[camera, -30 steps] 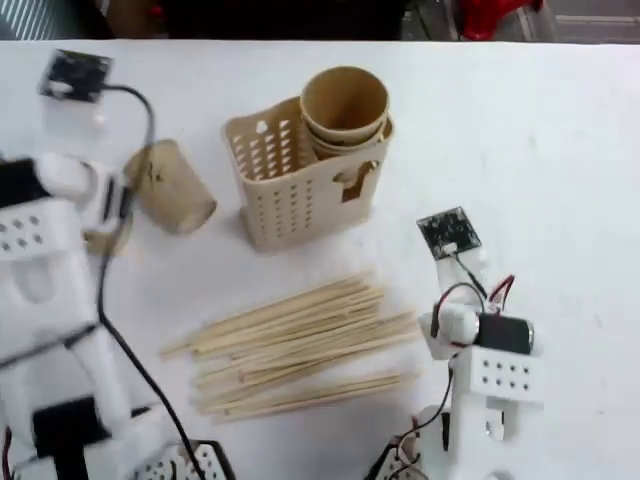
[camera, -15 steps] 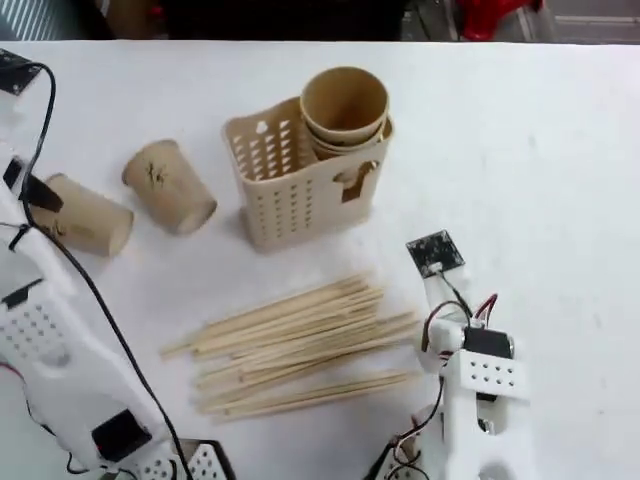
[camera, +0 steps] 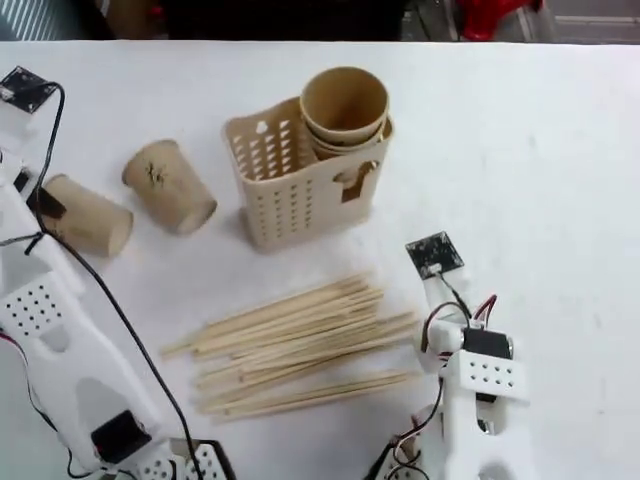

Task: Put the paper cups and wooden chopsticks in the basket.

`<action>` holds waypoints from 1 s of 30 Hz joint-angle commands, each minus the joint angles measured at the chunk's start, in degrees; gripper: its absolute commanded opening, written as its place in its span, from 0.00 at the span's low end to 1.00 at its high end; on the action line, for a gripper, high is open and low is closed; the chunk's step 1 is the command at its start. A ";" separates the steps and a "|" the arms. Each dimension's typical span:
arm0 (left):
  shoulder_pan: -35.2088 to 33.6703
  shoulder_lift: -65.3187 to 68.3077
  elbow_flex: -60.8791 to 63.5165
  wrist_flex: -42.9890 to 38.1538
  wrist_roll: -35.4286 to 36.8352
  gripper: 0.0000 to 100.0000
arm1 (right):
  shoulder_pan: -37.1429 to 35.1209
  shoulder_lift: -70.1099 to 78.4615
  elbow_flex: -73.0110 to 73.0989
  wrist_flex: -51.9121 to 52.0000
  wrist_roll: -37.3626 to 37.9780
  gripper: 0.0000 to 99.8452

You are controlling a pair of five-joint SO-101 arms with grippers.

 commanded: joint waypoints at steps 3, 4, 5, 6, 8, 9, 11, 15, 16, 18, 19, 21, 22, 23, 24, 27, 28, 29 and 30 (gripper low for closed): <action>1.71 0.13 5.10 0.35 -0.53 0.34 | 0.13 0.22 -0.26 -0.92 0.26 0.02; 1.80 -0.40 6.95 0.35 -0.53 0.34 | 0.13 0.22 -0.26 -0.92 0.26 0.02; 1.89 -1.10 9.49 0.35 -0.62 0.34 | 0.13 0.22 -0.26 -0.92 0.26 0.02; 1.98 -1.89 12.40 0.35 -0.70 0.34 | 0.13 0.22 -0.26 -0.92 0.26 0.02; 2.51 -4.09 17.76 0.35 -0.79 0.34 | 0.13 0.22 -0.26 -0.92 0.26 0.02; 2.68 -5.32 20.31 0.35 -0.79 0.34 | 0.13 0.22 -0.26 -0.92 0.26 0.02; 2.68 -8.31 25.32 0.35 -0.79 0.34 | 0.13 0.22 -0.18 -0.92 0.26 0.02; 2.68 -14.55 34.20 0.35 -0.88 0.34 | 0.04 0.22 -0.18 -0.92 0.26 0.02; 2.77 -15.87 36.48 0.26 -0.97 0.34 | 0.04 0.22 -0.18 -0.92 0.26 0.02; 3.21 -17.80 39.91 0.18 -0.97 0.34 | 0.04 0.22 -0.18 -0.92 0.26 0.02; 3.30 -18.51 41.05 0.18 -0.97 0.34 | 0.04 0.22 -0.18 -0.92 0.26 0.02; 3.74 -19.56 42.20 0.18 -0.70 0.34 | 0.04 0.22 -0.18 -0.92 0.26 0.02; 3.74 -20.09 42.46 0.18 -0.62 0.34 | 0.04 0.22 -0.18 -0.92 0.26 0.02; 3.82 -20.53 42.55 0.18 -0.44 0.34 | 0.04 0.22 -0.18 -0.92 0.26 0.02; 3.82 -21.05 42.55 0.18 0.44 0.33 | 0.04 0.31 -0.18 -0.92 0.26 0.02; 3.82 -22.64 42.20 0.18 3.52 0.27 | 0.04 0.31 -0.18 -0.92 0.26 0.02; 3.82 -23.43 42.20 0.18 4.13 0.24 | 0.04 0.40 -0.18 -0.92 0.26 0.02; 3.82 -24.31 42.20 0.18 4.84 0.22 | 0.04 0.40 -0.18 -0.92 0.26 0.02; 3.82 -25.19 42.20 0.18 5.36 0.19 | 0.04 0.40 -0.18 -0.92 0.26 0.02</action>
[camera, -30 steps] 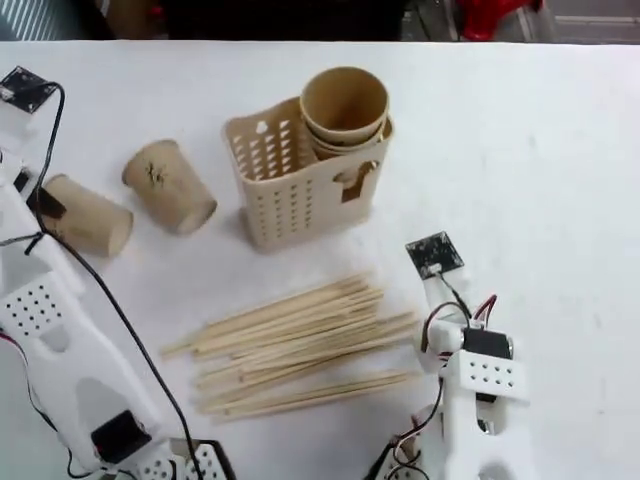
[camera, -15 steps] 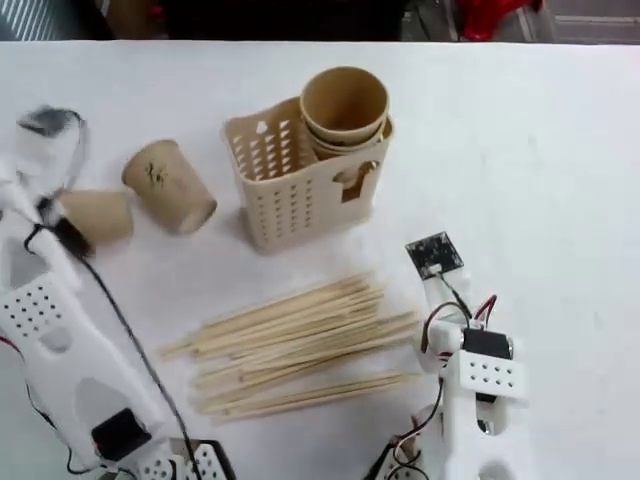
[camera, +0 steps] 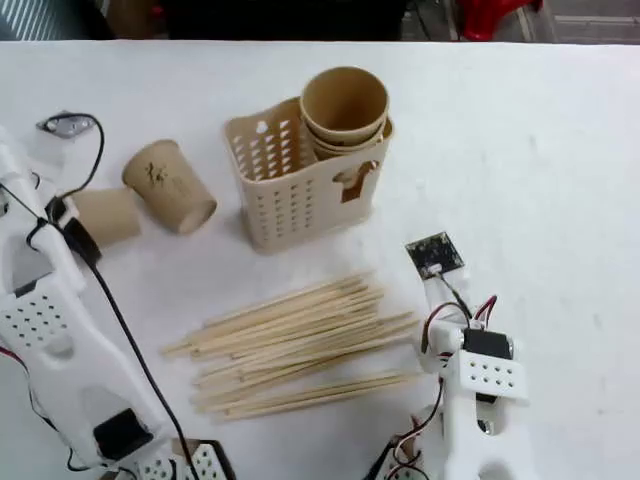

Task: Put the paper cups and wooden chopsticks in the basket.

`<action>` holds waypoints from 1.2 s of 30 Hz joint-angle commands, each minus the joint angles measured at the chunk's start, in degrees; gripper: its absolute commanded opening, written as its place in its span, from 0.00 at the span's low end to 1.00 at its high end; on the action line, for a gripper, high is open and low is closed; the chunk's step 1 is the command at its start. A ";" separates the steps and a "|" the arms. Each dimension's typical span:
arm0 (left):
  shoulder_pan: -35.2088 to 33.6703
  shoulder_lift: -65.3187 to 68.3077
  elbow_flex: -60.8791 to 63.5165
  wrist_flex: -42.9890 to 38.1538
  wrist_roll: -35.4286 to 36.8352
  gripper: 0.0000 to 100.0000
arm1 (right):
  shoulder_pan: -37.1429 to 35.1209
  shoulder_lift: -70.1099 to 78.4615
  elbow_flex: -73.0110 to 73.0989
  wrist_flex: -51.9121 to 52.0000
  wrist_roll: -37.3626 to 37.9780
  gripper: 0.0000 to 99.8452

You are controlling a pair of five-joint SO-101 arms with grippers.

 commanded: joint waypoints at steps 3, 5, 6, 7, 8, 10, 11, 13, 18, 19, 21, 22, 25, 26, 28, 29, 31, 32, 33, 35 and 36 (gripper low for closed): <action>1.45 -8.75 0.09 0.35 2.90 0.13 | -0.04 0.40 -0.26 -0.92 0.26 0.02; 1.89 -10.33 0.09 0.35 2.99 0.09 | -0.04 0.48 -0.26 -0.92 0.26 0.02; 2.07 -10.95 0.18 0.35 3.34 0.08 | -0.04 0.48 -0.26 -0.92 0.26 0.02; 2.59 -11.47 0.18 0.35 4.31 0.07 | -0.04 0.48 -0.26 -0.92 0.26 0.02; 3.12 -11.82 0.18 0.35 5.19 0.07 | -0.04 0.48 -0.26 -0.92 0.26 0.02; 4.53 -12.62 1.41 0.35 5.89 0.07 | -0.04 0.57 -0.26 -0.92 0.26 0.02; 5.49 -12.88 2.46 0.35 5.98 0.07 | -0.04 0.57 -0.26 -0.92 0.26 0.02; 7.25 -14.29 5.19 0.35 6.15 0.07 | -0.04 0.57 -0.26 -0.92 0.26 0.02; 11.56 -21.67 10.11 0.35 6.24 0.07 | -0.04 0.22 0.35 -1.54 0.35 0.02; 12.44 -23.69 10.73 0.35 6.33 0.07 | -0.04 0.22 0.35 -1.63 0.35 0.02; 14.02 -27.56 11.96 0.35 8.18 0.07 | -0.04 0.22 0.35 -1.63 0.35 0.02; 14.99 -29.41 12.75 0.35 9.49 0.07 | -0.04 0.22 0.35 -1.63 0.35 0.02; 17.19 -34.95 15.21 0.26 11.87 0.07 | -0.04 0.22 0.44 -1.63 0.35 0.02; 17.80 -36.53 15.82 0.26 11.96 0.07 | -0.04 0.22 0.44 -1.63 0.35 0.02; 18.86 -39.34 17.49 0.26 12.31 0.07 | -0.04 0.22 0.44 -1.63 0.35 0.02; 19.47 -40.40 18.73 0.26 12.31 0.07 | -0.04 0.22 0.44 -1.63 0.35 0.02; 20.00 -41.80 21.27 0.09 12.04 0.07 | -0.04 0.22 0.53 -1.63 0.35 0.02; 20.26 -42.07 22.59 -0.26 11.96 0.07 | -0.04 0.22 0.53 -1.63 0.35 0.02; 20.35 -42.15 24.09 -0.79 11.87 0.07 | -0.04 0.22 0.53 -1.54 0.35 0.02; 20.35 -42.42 26.37 -2.11 11.87 0.07 | -0.04 0.22 0.53 -1.54 0.35 0.02; 20.35 -42.42 27.08 -2.73 11.87 0.07 | -0.04 0.22 0.53 -1.54 0.35 0.02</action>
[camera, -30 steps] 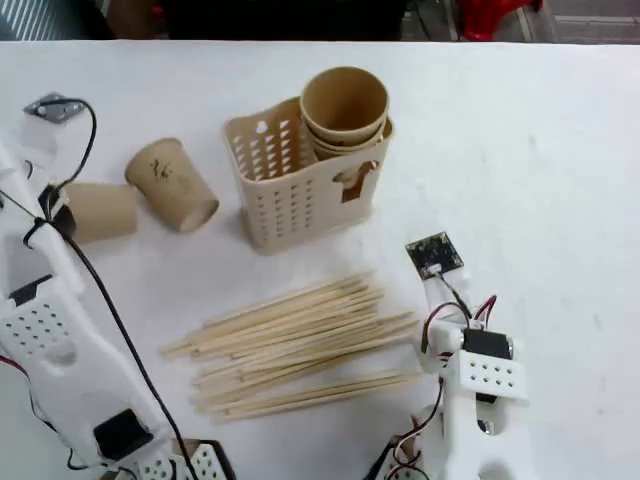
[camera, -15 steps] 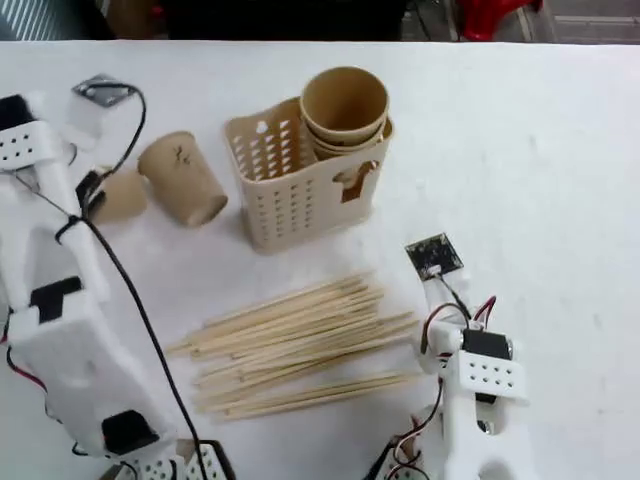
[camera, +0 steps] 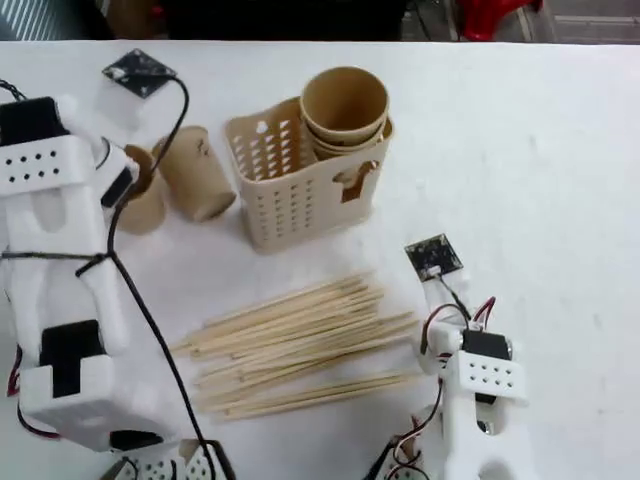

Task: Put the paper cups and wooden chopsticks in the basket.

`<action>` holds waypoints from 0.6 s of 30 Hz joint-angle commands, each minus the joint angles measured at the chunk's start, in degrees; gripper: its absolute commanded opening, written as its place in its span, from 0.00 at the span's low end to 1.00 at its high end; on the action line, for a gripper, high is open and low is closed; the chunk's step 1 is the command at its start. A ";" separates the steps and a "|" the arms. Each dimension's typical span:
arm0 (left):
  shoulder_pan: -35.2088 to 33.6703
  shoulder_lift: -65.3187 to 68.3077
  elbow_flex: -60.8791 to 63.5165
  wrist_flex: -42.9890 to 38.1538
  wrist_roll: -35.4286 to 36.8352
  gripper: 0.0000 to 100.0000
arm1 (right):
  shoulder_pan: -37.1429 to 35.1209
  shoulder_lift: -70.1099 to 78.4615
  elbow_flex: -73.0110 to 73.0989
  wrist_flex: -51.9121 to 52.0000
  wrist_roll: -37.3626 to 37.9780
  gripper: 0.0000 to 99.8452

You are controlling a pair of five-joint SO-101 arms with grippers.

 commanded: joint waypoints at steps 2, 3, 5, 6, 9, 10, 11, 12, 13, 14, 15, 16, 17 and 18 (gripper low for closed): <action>0.84 -2.86 1.76 -2.81 0.97 0.11 | 0.04 -0.13 -0.26 -0.75 0.35 0.02; 0.84 -2.86 1.67 -2.81 1.05 0.14 | 0.04 -0.13 -0.26 -0.75 0.35 0.02; 0.84 -2.86 1.58 -2.81 1.05 0.22 | 0.04 -0.13 -0.26 -0.75 0.35 0.02; 0.84 -2.86 1.58 -2.99 1.05 0.25 | 0.04 -0.13 -0.26 -0.75 0.35 0.02; -0.40 -2.59 1.93 -5.01 1.05 0.27 | 0.04 -0.13 -0.26 -0.75 0.35 0.02; -0.75 -2.51 2.02 -5.54 1.05 0.26 | 0.04 -0.13 -0.26 -0.75 0.35 0.02; -0.84 -2.42 2.02 -5.89 0.88 0.26 | 0.04 -0.13 -0.26 -0.75 0.35 0.02; -0.84 -2.42 2.11 -5.89 0.70 0.25 | 0.04 -0.13 -0.26 -0.75 0.35 0.02; -0.84 -2.33 2.37 -5.71 0.70 0.25 | 0.04 -0.13 -0.26 -0.75 0.35 0.02; -0.84 -2.42 3.34 -6.07 0.62 0.25 | 0.04 -0.13 -0.26 -0.75 0.35 0.02; -0.75 -2.42 4.40 -6.51 0.53 0.25 | 0.04 -0.13 -0.26 -0.75 0.35 0.02; -0.75 -2.42 5.89 -7.74 0.53 0.25 | 0.04 -0.13 -0.26 -0.75 0.35 0.02; -0.75 -2.42 7.38 -9.32 0.53 0.25 | 0.04 -0.13 -0.26 -0.75 0.35 0.02; -0.84 -2.42 9.23 -11.16 0.53 0.25 | 0.04 -0.13 -0.26 -0.75 0.35 0.02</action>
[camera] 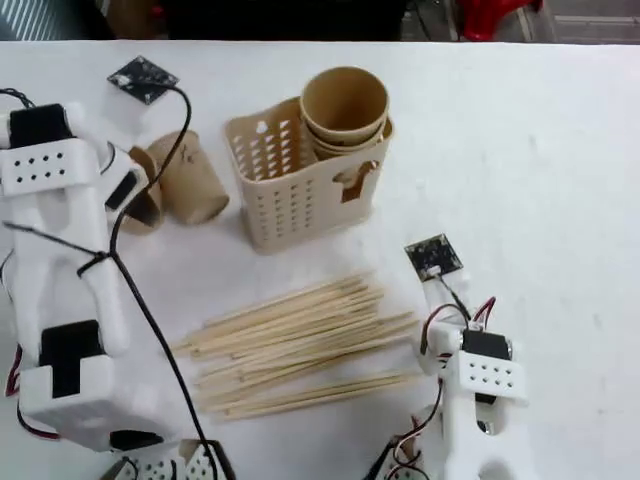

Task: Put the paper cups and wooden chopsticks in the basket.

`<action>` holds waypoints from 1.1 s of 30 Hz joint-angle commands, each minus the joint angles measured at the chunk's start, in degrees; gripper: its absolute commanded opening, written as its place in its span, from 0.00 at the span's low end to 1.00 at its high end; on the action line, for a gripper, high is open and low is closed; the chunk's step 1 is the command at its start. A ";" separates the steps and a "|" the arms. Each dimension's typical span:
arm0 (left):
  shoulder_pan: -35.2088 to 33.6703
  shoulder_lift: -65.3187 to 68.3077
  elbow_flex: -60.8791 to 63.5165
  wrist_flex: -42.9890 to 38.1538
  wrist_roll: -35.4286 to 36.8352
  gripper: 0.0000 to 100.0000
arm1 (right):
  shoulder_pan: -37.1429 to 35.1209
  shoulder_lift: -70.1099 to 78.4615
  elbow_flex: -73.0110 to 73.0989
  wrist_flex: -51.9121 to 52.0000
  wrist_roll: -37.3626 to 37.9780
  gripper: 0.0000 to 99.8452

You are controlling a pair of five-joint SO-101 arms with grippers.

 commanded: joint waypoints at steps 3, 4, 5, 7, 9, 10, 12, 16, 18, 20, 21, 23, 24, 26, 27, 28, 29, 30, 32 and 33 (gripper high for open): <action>-0.75 -2.42 7.30 -8.26 0.26 0.25 | 0.04 -0.13 -0.26 -0.75 0.35 0.02; -0.75 -2.42 8.70 -9.49 0.26 0.25 | 0.04 -0.13 -0.26 -0.75 0.35 0.02; -0.66 -2.42 9.93 -10.64 0.26 0.25 | 0.04 -0.13 -0.26 -0.75 0.35 0.02; -0.66 -2.42 11.60 -12.75 0.62 0.25 | 0.04 -0.13 -0.26 -0.75 0.35 0.02; -0.66 -2.42 12.48 -13.89 0.70 0.25 | 0.04 -0.13 -0.26 -0.75 0.35 0.02; -0.66 -2.42 12.75 -13.98 0.70 0.25 | 0.04 -0.13 -0.26 -0.75 0.35 0.02; -0.66 -2.42 12.92 -13.89 0.70 0.24 | 0.04 -0.13 -0.26 -0.75 0.35 0.02; -0.57 -2.33 12.92 -15.12 0.70 0.12 | 0.04 -0.13 -0.26 -0.75 0.35 0.02; -0.57 -2.33 12.92 -16.26 0.70 0.05 | 0.04 -0.13 -0.26 -0.75 0.35 0.02; -0.40 -2.33 12.92 -16.35 0.70 0.02 | 0.04 -0.13 -0.26 -0.75 0.35 0.02; -0.31 -2.33 12.92 -16.35 0.70 0.03 | 0.04 -0.13 -0.26 -0.75 0.35 0.02; -0.04 -2.42 12.57 -16.18 0.70 0.05 | 0.04 -0.13 -0.26 -0.66 0.35 0.02; -0.04 -2.77 12.48 -16.00 0.70 0.06 | 0.04 -0.13 -0.26 -0.66 0.35 0.02; -0.13 -3.47 12.31 -15.74 0.70 0.08 | 0.04 -0.13 -0.26 -0.66 0.35 0.02; -0.13 -4.35 12.31 -15.74 0.62 0.09 | 0.04 -0.13 -0.26 -0.66 0.35 0.02; -0.13 -5.41 12.40 -15.74 0.70 0.09 | 0.04 -0.13 -0.26 -0.66 0.35 0.02; -0.13 -6.73 12.40 -15.21 0.70 0.10 | 0.04 -0.13 -0.26 -0.66 0.35 0.02; -0.04 -8.22 12.31 -14.51 0.62 0.10 | 0.04 -0.13 -0.26 -0.66 0.35 0.02; 0.22 -11.56 12.31 -13.89 0.44 0.12 | 0.04 -0.13 -0.26 -0.75 0.35 0.02; 0.31 -12.88 12.31 -14.24 0.70 0.13 | 0.04 -0.13 -0.26 -0.75 0.35 0.02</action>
